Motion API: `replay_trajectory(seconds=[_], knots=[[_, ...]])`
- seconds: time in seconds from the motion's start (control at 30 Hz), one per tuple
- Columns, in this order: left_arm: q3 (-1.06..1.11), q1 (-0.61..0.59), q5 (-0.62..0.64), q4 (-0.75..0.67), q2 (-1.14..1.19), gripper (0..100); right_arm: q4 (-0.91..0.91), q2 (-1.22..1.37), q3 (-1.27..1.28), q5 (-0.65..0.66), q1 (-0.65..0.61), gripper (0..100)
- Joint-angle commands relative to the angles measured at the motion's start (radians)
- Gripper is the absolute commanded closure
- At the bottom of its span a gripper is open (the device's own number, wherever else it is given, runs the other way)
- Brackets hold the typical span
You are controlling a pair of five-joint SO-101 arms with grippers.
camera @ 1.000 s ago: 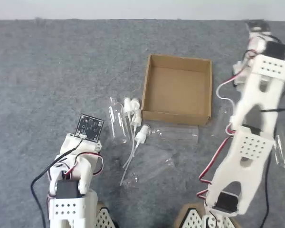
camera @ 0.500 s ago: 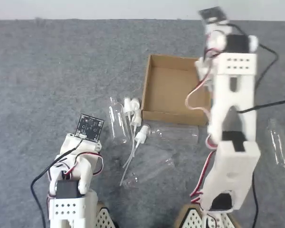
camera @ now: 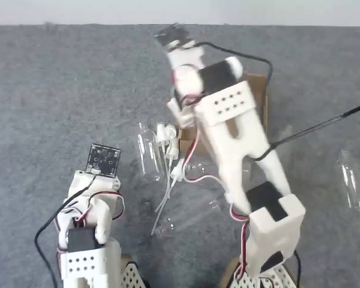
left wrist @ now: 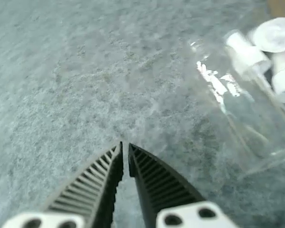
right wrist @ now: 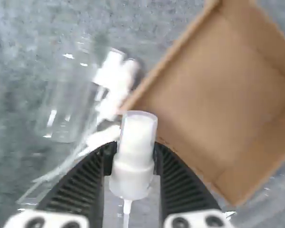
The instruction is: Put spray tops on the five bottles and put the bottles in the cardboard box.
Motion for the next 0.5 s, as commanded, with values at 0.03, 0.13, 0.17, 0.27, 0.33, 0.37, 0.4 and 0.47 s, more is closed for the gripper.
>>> replay_trajectory(seconds=[0.03,0.13,0.17,0.27,0.33,0.37,0.4,0.47], knots=[[-0.01,-0.021,0.009,0.003,-0.017,99,0.015,-0.077,-0.008,-0.087,-0.045,98.1],[-0.008,-0.021,0.009,0.008,-0.012,99,-0.001,-0.076,-0.008,-0.11,-0.045,98.0],[-0.008,-0.021,0.009,0.018,-0.015,99,-0.002,-0.07,-0.008,-0.11,-0.045,98.0],[-0.008,-0.021,0.009,0.031,-0.017,99,-0.005,-0.031,-0.012,-0.11,-0.051,98.0],[-0.008,-0.021,0.009,0.031,-0.017,99,-0.007,0.001,-0.014,-0.11,-0.059,98.0],[-0.008,-0.021,0.009,0.031,-0.017,99,-0.01,0.012,-0.015,-0.11,-0.067,98.0],[-0.008,-0.021,0.009,0.031,-0.017,99,-0.022,0.022,-0.015,-0.11,-0.073,98.1],[-0.008,-0.021,0.009,0.031,-0.017,99,-0.042,0.03,-0.015,-0.112,-0.081,98.1]])
